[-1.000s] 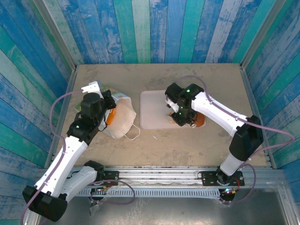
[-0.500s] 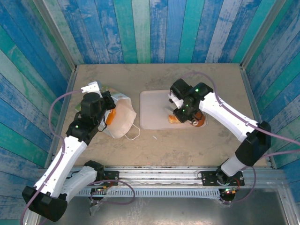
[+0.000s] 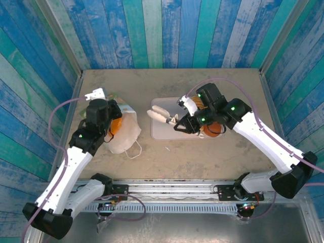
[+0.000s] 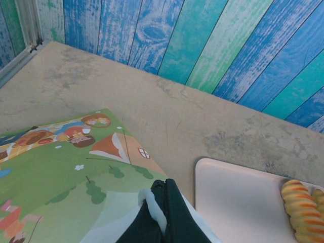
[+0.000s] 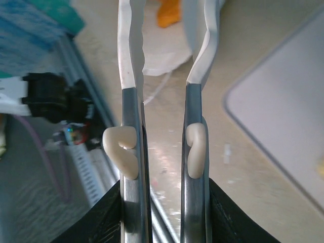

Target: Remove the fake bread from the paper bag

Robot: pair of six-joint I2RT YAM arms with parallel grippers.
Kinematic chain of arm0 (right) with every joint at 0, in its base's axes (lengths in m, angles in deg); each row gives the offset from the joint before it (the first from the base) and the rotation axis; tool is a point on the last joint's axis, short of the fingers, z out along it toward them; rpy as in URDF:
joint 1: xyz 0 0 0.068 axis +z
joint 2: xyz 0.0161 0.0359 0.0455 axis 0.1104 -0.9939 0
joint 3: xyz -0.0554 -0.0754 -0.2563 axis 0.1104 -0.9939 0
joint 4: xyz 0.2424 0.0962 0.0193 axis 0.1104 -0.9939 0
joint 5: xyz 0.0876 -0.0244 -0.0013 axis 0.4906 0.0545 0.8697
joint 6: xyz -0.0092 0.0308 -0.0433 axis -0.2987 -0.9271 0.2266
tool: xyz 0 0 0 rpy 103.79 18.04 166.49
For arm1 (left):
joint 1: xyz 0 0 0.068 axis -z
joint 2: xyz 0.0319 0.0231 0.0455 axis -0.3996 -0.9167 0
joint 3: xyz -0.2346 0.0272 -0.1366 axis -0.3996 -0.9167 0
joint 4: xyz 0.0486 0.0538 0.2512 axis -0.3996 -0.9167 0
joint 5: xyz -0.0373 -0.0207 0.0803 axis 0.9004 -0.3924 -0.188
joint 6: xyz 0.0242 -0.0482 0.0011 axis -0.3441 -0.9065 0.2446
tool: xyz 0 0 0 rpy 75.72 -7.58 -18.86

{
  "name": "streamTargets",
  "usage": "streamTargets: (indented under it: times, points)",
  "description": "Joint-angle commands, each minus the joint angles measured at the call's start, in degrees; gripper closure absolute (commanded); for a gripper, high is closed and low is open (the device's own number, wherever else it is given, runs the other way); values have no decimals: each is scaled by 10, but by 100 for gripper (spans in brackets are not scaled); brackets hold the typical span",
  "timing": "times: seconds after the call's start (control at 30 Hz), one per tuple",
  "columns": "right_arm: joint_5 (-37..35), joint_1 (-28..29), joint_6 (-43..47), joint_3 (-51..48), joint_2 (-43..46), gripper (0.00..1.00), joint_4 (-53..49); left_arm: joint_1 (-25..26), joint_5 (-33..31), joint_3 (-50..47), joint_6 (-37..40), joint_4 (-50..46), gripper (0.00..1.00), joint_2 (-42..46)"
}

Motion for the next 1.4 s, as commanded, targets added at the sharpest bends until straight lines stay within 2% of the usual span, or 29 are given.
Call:
streamTargets:
  times: [0.0, 0.1, 0.23, 0.3, 0.37, 0.5, 0.63, 0.77, 1.13, 1.23, 1.37]
  points:
    - [121, 7, -14, -28, 12, 62, 39, -2, 10, 29, -14, 16, 100, -33]
    - [137, 23, -14, -59, 21, 61, 63, -2, 41, 33, -22, 28, 100, -45]
    - [105, 68, -32, -79, 8, 61, 84, -2, 66, 28, -23, 48, 100, -39]
    - [57, 94, -63, -89, -10, 61, 117, -2, 74, 27, -19, 54, 100, -36]
    - [39, 108, -94, -81, -41, 61, 136, -2, 84, 28, -8, 59, 100, -38]
    - [-21, 127, -197, -59, -112, 62, 196, -2, 111, 47, 16, 45, 100, -56]
    - [-39, 137, -270, -39, -167, 62, 285, -2, 133, 50, 32, 49, 100, -60]
    - [-80, 140, -318, 8, -223, 62, 298, -2, 151, 57, 45, 42, 100, -67]
    - [-67, 138, -370, 29, -291, 61, 333, -2, 206, 89, 73, -1, 100, -95]
    - [-62, 134, -384, 23, -297, 60, 346, -2, 216, 121, 101, -46, 100, -110]
    - [-94, 136, -383, 28, -301, 59, 335, -2, 235, 135, 99, -54, 100, -119]
